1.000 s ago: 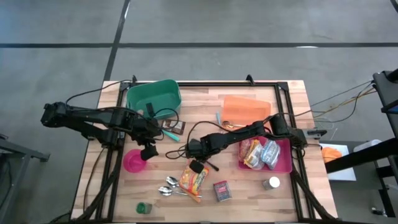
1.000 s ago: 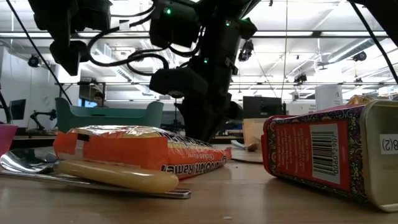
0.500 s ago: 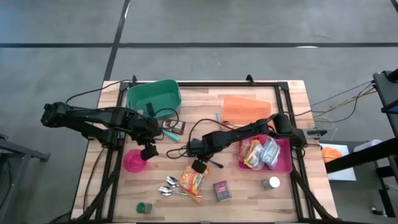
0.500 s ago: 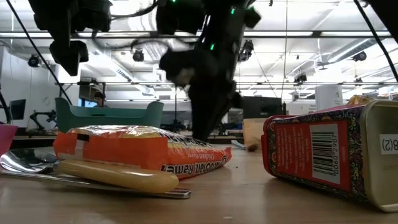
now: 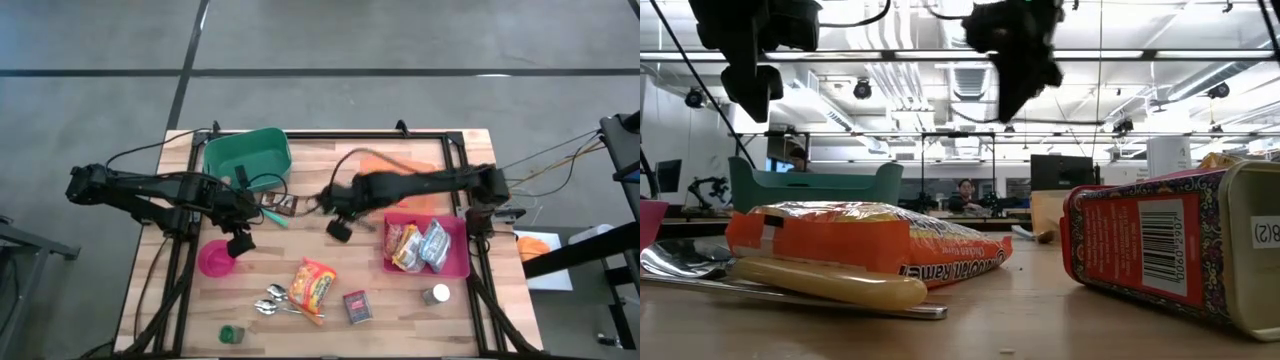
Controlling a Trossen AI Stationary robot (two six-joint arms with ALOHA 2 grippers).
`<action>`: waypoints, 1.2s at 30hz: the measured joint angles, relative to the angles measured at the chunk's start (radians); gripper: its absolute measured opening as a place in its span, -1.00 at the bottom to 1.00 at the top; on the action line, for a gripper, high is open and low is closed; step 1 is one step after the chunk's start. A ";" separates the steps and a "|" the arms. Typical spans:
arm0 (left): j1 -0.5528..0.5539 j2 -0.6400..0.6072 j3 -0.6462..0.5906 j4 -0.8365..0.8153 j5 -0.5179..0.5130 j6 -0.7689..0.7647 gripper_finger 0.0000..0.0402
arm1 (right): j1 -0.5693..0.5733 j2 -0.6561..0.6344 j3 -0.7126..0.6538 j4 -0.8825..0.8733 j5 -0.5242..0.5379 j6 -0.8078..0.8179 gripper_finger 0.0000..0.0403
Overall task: Pick & Place Food Item
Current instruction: Put the black spoon into the orange bin
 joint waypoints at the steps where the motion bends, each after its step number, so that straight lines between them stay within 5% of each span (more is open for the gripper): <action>1: 0.000 0.000 0.000 0.000 -0.002 -0.002 0.63 | -0.019 -0.027 -0.006 -0.029 0.020 -0.016 -0.96; 10: 0.000 0.000 0.000 0.004 -0.010 -0.022 0.63 | -0.224 -0.212 -0.214 -0.067 0.050 -0.255 -0.96; 20: 0.000 0.000 0.000 0.005 -0.018 -0.030 0.63 | -0.363 -0.341 -0.566 0.169 0.017 -0.515 -0.96; 27: 0.000 0.000 0.000 0.005 -0.018 -0.035 0.63 | -0.414 -0.300 -0.681 0.299 -0.091 -0.537 -0.96; 36: 0.000 0.000 0.000 0.005 -0.018 -0.049 0.63 | -0.437 -0.161 -0.663 0.301 -0.204 -0.491 -0.96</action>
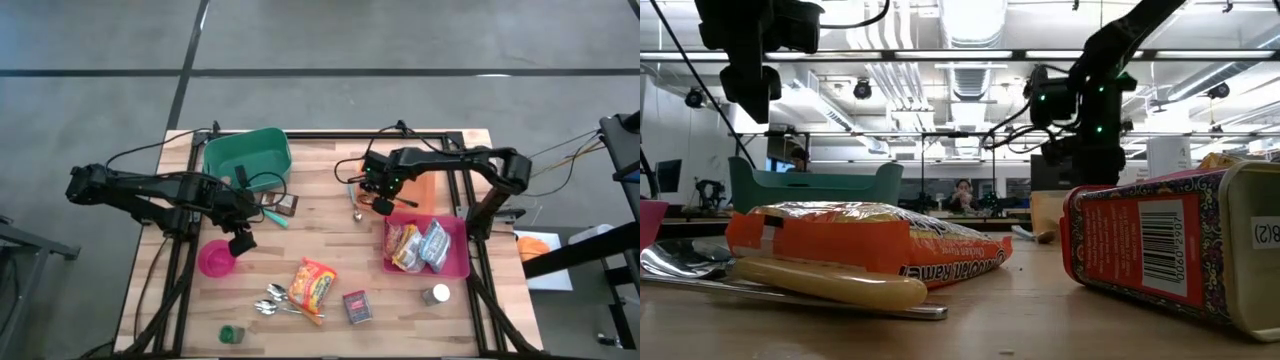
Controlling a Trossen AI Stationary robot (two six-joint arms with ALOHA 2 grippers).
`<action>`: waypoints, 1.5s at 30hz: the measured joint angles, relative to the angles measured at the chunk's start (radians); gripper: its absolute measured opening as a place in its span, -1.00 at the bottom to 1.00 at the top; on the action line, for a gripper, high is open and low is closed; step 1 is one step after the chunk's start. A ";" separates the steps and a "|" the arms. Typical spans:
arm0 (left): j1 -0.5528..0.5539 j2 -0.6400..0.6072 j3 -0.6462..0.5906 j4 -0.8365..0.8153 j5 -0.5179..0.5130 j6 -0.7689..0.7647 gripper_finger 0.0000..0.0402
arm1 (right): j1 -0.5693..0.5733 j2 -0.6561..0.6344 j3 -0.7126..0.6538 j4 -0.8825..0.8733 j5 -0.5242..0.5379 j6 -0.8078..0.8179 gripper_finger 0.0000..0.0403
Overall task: Pick & Place Food Item
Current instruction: Put the black spoon into the orange bin
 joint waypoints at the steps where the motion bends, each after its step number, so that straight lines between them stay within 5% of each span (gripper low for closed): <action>1: 0.000 0.000 0.000 0.000 0.000 -0.003 0.63 | 0.000 0.014 0.002 0.002 -0.015 -0.004 -0.96; 32: 0.000 0.000 0.000 0.000 -0.012 -0.009 0.63 | 0.000 0.062 -0.002 0.015 -0.011 -0.030 -0.94; 45: 0.000 0.000 0.000 0.000 -0.015 -0.008 0.63 | 0.000 0.062 0.002 -0.016 -0.011 -0.001 -0.12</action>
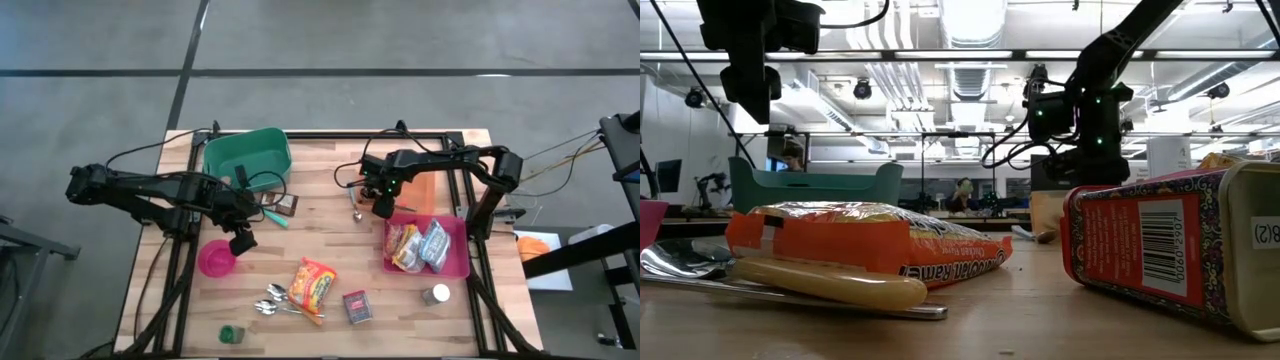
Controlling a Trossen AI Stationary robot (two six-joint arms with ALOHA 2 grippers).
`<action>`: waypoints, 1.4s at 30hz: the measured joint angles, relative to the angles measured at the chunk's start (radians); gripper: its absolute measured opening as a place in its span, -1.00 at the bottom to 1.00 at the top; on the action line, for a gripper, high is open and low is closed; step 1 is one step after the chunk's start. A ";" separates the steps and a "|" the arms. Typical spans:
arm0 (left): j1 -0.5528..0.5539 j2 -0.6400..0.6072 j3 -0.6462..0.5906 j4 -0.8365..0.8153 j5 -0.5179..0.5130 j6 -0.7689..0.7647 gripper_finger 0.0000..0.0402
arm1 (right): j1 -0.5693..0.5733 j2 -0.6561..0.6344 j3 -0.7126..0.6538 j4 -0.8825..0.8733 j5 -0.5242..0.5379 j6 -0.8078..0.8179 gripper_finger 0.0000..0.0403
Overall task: Pick & Place Food Item
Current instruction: Put the black spoon into the orange bin, then put the red paprika seasoning can into the green bin
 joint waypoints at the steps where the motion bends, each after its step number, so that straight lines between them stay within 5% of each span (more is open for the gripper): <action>1: 0.000 0.000 0.000 0.000 0.000 0.000 0.63 | 0.000 -0.001 0.001 -0.002 0.000 0.005 -0.06; 13: 0.000 0.000 0.000 0.000 0.000 -0.006 0.63 | 0.001 -0.116 0.002 -0.081 0.079 0.088 0.11; 20: 0.000 0.000 0.000 0.000 -0.024 -0.042 0.63 | 0.034 -0.281 0.003 -0.104 0.061 0.381 0.11; 30: 0.003 0.000 0.000 0.004 -0.132 -0.368 0.63 | 0.262 -0.452 0.003 -0.096 0.053 0.780 0.11; 42: 0.014 0.000 0.020 0.068 -0.127 -0.501 0.63 | 0.575 -0.394 0.023 -0.065 0.067 1.142 0.11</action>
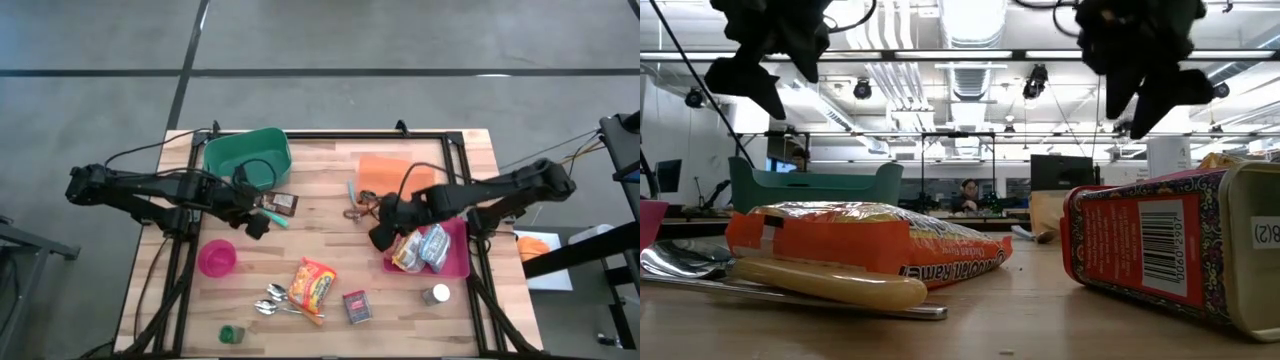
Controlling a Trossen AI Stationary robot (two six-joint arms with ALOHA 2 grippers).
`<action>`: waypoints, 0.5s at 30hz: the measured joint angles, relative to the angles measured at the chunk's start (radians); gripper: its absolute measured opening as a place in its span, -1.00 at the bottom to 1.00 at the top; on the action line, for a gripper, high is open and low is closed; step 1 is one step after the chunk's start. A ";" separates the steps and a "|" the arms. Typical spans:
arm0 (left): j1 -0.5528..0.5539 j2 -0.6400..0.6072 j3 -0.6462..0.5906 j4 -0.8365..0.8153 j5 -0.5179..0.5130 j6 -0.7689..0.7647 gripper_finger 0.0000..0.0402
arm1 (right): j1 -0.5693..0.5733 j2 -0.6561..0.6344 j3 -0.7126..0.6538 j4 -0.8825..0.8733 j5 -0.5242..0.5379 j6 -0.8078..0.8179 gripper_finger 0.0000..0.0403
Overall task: Pick & Place Food Item
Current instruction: Put the red paprika seasoning can into the green bin
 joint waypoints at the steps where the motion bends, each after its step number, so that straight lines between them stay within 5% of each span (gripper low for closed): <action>1: 0.000 0.000 0.004 0.000 0.000 -0.020 0.63 | 0.024 0.011 0.015 0.001 0.014 0.025 0.11; 15: 0.007 0.001 0.013 -0.001 0.022 -0.101 0.63 | 0.274 0.334 0.383 -0.115 0.095 0.205 0.11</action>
